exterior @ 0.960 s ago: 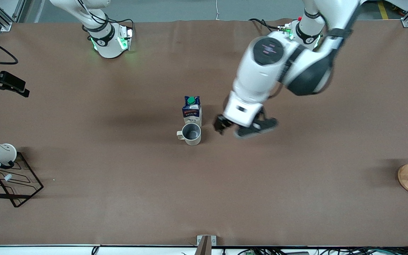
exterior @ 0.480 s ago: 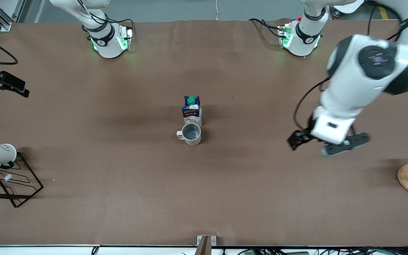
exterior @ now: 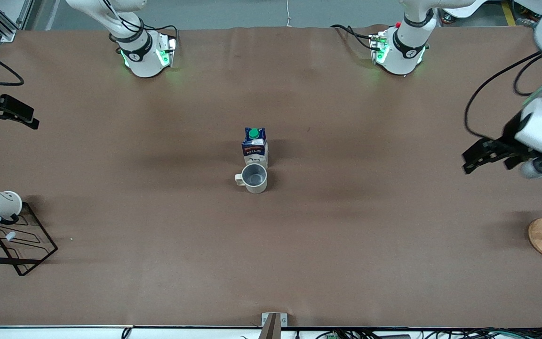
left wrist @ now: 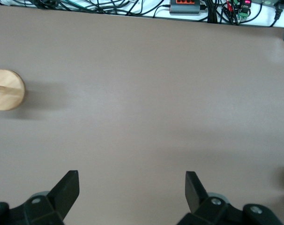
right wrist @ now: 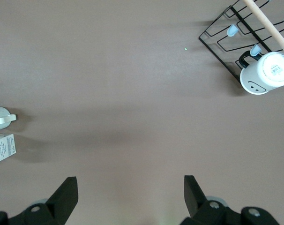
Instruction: Place milk next to cup
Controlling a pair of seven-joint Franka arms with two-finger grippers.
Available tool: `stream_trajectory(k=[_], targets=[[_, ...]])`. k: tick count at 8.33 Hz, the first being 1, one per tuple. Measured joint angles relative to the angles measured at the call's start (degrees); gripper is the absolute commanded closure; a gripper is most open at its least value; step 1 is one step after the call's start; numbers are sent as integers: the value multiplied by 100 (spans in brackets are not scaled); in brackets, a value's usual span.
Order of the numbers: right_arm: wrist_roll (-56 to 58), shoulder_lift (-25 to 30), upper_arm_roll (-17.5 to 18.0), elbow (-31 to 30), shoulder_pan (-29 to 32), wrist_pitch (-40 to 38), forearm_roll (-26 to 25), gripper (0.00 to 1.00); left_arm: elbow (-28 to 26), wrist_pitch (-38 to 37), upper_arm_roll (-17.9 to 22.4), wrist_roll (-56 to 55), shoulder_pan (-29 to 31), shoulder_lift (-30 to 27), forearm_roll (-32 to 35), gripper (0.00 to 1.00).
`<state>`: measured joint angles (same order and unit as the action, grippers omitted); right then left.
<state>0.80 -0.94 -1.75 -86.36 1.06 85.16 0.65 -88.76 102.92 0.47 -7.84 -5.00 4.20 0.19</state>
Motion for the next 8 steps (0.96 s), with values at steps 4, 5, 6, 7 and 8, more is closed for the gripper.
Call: stream_trajectory(k=[4, 5, 6, 7, 8], targets=[[3, 0, -4, 5, 1, -1, -2, 0, -216, -853, 163, 806, -4, -827, -36, 0], [3, 0, -7, 8, 2, -1, -3, 0, -325, -854, 182, 877, 16, -920, -36, 0], [3, 0, -8, 10, 2, -1, -4, 0, -382, -854, 188, 947, 62, -924, -36, 0], [3, 0, -10, 11, 3, -1, -6, 0, -426, -854, 196, 977, 76, -915, -36, 0], [3, 0, -14, 11, 5, -1, -7, 0, -438, -853, 197, 985, 75, -908, -36, 0]])
